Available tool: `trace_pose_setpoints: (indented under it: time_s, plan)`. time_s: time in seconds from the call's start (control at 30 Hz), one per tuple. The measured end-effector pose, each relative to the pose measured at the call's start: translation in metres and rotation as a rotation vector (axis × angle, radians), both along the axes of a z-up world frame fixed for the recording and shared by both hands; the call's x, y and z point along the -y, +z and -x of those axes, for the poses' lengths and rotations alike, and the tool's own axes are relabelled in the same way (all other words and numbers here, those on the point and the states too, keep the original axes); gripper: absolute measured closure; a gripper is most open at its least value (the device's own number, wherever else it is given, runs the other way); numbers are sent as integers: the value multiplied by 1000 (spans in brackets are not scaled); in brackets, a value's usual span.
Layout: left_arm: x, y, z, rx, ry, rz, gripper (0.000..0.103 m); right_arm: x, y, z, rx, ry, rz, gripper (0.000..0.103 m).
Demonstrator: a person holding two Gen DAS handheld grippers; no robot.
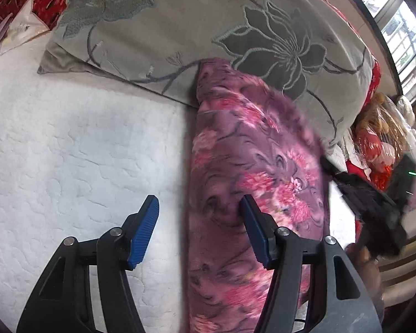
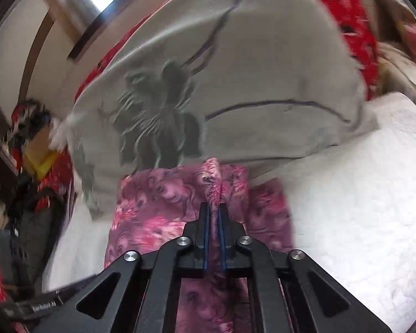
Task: Fold small clothes
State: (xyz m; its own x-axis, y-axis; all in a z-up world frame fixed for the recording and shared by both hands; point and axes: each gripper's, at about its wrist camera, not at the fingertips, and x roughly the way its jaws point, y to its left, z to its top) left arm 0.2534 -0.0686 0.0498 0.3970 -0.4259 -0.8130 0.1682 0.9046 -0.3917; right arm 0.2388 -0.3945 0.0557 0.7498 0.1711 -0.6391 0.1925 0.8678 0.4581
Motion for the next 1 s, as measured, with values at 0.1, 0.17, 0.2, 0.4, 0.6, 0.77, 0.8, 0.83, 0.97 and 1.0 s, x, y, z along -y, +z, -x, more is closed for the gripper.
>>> trace_pose_setpoints:
  time_s: [0.1, 0.17, 0.2, 0.4, 0.6, 0.77, 0.8, 0.83, 0.97, 1.0]
  plan:
    - [4, -12, 2, -8, -35, -10, 43, 10, -33, -11, -142, -3, -36, 98]
    - [-1, -14, -1, -22, -34, -1, 43, 15, -24, -4, -102, -17, -85, 96]
    - [-3, -13, -5, -33, -18, 22, 43, 17, -18, 0, -76, -30, -106, 91]
    - [-8, -19, -13, -12, 16, 19, 40, 21, -15, -11, -80, -51, -141, 58]
    - [2, -20, -14, 24, 6, -23, 35, -2, -4, -39, -48, 15, -34, 95]
    - [5, -19, -13, 39, -2, -48, 32, 11, -35, -53, -166, -41, -30, 96]
    - [12, -22, -16, 41, -3, -52, 32, 11, -30, -51, -149, -46, -33, 95]
    - [15, -23, -16, 40, -2, -51, 31, 9, -25, -48, -138, -43, -32, 90]
    - [18, -25, -17, 38, 0, -48, 31, -1, -12, -23, -140, 26, -20, 81]
    - [17, -25, -17, 40, -1, -50, 31, -3, -11, -14, -141, 41, -17, 72]
